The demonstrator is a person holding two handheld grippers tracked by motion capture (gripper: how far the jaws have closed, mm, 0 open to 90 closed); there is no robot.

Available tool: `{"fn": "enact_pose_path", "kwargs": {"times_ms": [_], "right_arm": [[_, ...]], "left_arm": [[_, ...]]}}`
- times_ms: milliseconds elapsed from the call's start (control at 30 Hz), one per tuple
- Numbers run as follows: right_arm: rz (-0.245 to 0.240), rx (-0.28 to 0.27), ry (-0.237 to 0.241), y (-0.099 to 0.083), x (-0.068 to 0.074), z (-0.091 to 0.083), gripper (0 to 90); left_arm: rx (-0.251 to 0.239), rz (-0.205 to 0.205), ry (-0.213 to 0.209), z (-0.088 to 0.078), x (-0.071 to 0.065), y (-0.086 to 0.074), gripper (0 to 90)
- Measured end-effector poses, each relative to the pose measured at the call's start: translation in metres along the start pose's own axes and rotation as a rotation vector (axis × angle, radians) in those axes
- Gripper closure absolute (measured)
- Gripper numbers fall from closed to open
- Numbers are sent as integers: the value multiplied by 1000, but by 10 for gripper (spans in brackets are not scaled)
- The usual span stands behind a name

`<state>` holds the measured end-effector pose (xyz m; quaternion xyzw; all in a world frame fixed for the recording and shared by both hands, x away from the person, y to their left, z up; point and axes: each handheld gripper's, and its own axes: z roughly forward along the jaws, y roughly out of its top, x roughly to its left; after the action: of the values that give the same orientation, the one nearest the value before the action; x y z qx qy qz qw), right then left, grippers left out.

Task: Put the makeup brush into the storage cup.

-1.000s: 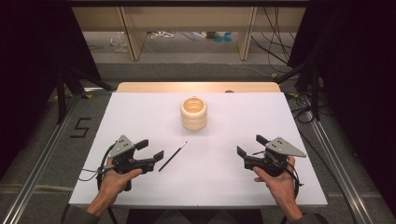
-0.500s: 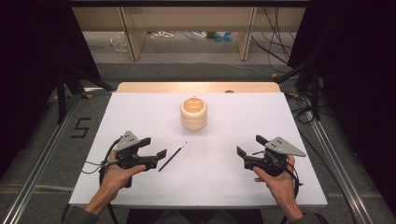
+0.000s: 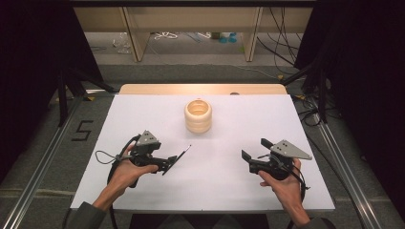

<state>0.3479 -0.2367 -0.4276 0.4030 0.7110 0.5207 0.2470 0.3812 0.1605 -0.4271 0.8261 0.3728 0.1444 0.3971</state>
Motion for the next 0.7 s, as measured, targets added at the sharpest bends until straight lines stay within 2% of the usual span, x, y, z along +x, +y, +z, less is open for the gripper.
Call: {"fn": "enact_pose_path", "kwargs": {"times_ms": [133, 233, 300, 467, 500, 700], "right_arm": [[-1, -1, -1, 0, 0, 0, 159], [7, -17, 5, 0, 0, 1, 159], [5, -16, 6, 0, 0, 1, 159], [-1, -7, -3, -1, 0, 1, 160], [2, 1, 0, 0, 0, 1, 160], [5, -6, 11, -1, -1, 2, 161]], "left_arm": [[53, 22, 2, 7, -2, 7, 200], [75, 31, 1, 10, -1, 11, 203], [99, 37, 15, 11, -1, 15, 210], [180, 54, 8, 15, 1, 22, 217], [208, 71, 10, 15, 2, 24, 218], [270, 73, 12, 22, 3, 29, 222]]}}
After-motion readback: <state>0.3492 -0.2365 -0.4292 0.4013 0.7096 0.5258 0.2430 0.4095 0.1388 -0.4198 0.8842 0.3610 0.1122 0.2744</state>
